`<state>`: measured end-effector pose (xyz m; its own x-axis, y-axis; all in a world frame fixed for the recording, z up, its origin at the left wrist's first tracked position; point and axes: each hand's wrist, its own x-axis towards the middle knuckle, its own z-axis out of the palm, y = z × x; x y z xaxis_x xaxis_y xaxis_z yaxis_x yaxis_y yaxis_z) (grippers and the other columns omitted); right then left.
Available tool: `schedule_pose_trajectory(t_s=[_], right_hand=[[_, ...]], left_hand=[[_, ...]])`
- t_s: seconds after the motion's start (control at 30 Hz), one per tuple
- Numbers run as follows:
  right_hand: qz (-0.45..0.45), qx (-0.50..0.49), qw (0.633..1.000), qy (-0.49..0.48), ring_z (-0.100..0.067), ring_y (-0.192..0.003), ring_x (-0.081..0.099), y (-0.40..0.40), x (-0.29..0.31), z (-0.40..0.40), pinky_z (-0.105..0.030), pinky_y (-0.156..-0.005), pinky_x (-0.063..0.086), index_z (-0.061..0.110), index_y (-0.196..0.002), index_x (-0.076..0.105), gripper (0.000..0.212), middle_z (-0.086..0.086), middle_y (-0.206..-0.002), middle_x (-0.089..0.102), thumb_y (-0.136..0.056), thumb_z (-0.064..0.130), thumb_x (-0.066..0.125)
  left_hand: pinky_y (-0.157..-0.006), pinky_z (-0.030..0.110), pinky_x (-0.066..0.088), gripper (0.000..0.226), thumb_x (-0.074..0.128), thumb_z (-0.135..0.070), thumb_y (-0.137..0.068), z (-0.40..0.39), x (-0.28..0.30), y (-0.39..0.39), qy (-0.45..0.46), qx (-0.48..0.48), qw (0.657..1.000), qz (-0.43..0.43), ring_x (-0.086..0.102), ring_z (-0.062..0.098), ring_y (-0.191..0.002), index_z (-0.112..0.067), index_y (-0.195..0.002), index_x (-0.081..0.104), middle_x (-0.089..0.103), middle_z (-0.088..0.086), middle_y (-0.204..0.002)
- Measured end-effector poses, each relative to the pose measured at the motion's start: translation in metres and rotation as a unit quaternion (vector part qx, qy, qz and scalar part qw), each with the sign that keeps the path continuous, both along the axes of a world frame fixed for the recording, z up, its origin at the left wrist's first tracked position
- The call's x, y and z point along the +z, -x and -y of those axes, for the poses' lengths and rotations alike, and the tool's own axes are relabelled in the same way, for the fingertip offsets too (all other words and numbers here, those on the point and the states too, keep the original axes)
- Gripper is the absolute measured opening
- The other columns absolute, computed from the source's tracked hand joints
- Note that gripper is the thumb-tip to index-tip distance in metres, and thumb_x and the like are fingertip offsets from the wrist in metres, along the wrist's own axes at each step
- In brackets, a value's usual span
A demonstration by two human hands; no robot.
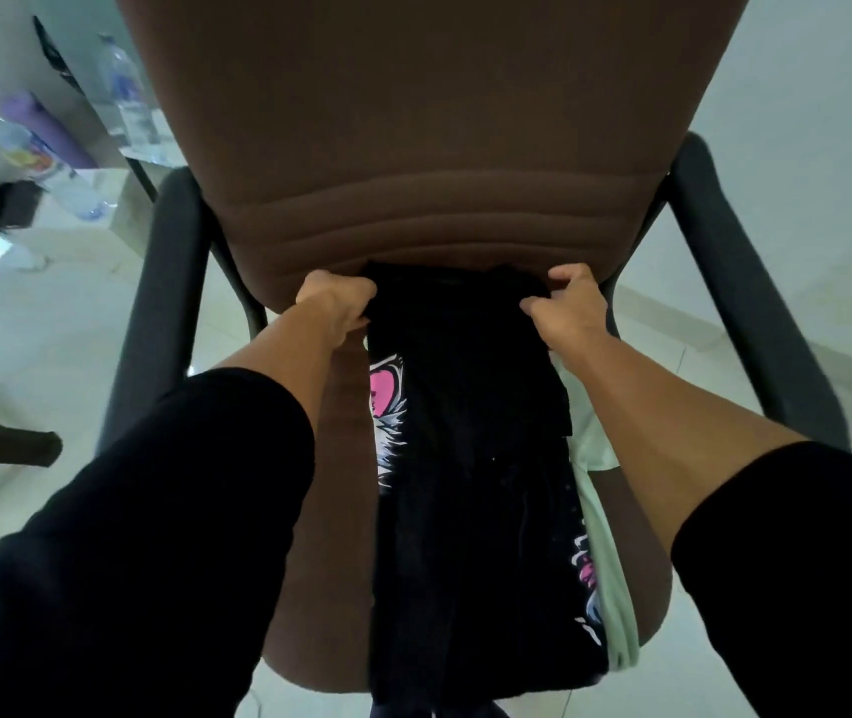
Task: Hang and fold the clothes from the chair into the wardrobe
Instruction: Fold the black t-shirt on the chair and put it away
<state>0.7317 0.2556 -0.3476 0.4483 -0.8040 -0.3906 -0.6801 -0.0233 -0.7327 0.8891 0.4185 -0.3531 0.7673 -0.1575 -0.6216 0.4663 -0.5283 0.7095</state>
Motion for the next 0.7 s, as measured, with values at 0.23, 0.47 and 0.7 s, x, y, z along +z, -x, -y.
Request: schedule_pose_trajectory(t_s=[0.23,0.47,0.7], right_hand=[[0.024,0.022,0.999,0.001,-0.038,-0.1,0.062,0.037,0.121,-0.026,-0.049,-0.087,0.052,-0.002,-0.109,0.064,0.03,-0.023,-0.114,0.063,-0.082,0.009,0.062],[0.087,0.035,0.994,0.063,-0.023,-0.082,0.061,0.104,0.229,-0.056,-0.04,-0.08,0.054,0.019,-0.092,0.06,0.01,-0.008,-0.095,0.064,-0.084,0.012,0.062],[0.148,-0.01,0.978,0.148,-0.023,-0.088,0.058,0.186,0.338,-0.117,-0.031,-0.075,0.048,0.016,-0.092,0.061,0.013,-0.005,-0.094,0.061,-0.084,0.006,0.061]], left_hand=[[-0.07,0.026,0.054,0.027,0.041,-0.005,-0.099,-0.038,0.125,0.033,0.054,-0.041,0.998,-0.006,0.052,0.018,-0.101,-0.003,-0.125,0.049,0.051,0.005,-0.101],[-0.072,0.036,0.056,0.014,0.041,-0.008,-0.097,-0.093,0.233,0.073,0.034,-0.088,0.988,0.121,0.059,0.026,-0.084,-0.018,-0.091,0.049,0.053,0.012,-0.1],[-0.042,0.03,0.053,0.021,0.033,-0.007,-0.095,-0.154,0.349,0.144,0.099,-0.088,0.982,0.133,0.056,0.026,-0.058,-0.014,-0.082,0.048,0.053,0.013,-0.082]])
